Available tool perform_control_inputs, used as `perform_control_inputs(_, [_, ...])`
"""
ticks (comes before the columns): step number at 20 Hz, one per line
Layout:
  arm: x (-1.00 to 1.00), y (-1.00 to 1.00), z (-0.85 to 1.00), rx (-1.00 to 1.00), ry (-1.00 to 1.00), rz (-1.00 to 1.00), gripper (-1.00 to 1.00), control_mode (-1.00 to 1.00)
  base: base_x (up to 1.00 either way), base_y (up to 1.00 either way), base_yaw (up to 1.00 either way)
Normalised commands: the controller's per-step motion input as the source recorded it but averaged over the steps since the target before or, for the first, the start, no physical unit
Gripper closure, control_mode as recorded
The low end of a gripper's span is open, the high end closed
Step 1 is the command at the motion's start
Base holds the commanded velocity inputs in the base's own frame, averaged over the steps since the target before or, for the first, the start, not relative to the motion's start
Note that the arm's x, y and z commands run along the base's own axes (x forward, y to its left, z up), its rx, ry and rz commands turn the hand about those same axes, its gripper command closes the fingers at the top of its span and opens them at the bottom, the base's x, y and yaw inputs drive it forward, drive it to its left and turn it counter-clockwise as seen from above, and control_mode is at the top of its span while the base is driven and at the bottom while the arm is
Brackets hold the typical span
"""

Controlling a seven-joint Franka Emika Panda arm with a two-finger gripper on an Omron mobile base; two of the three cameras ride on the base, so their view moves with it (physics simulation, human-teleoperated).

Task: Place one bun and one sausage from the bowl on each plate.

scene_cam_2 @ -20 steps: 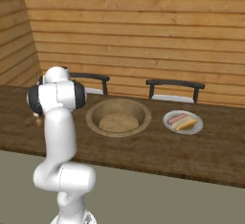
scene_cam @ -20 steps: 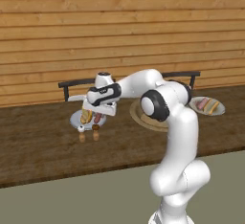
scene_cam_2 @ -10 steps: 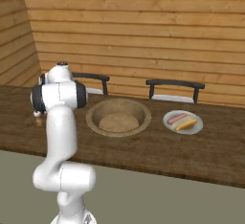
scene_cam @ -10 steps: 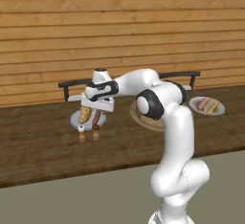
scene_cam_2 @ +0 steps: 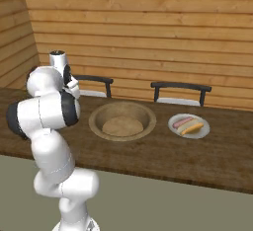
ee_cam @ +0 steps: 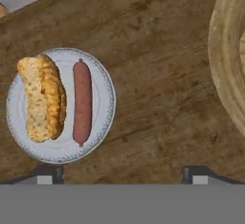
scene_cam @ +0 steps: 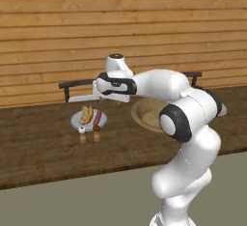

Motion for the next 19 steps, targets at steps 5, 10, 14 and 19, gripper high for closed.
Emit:
perform_control_inputs(5, [-0.99,-0.02,1.0,0.01,-0.54,0.0,-1.0,-1.0,0.0,0.0,0.0])
perform_control_inputs(10, [-1.0,0.0,1.0,0.0,-0.56,0.0,-1.0,-1.0,0.0,0.0,0.0])
perform_control_inputs(14, [-1.0,0.0,1.0,0.0,-0.61,0.0,-1.0,-1.0,0.0,0.0,0.0])
perform_control_inputs(19, [-1.0,0.0,1.0,0.0,-0.59,0.0,-1.0,-1.0,0.0,0.0,0.0])
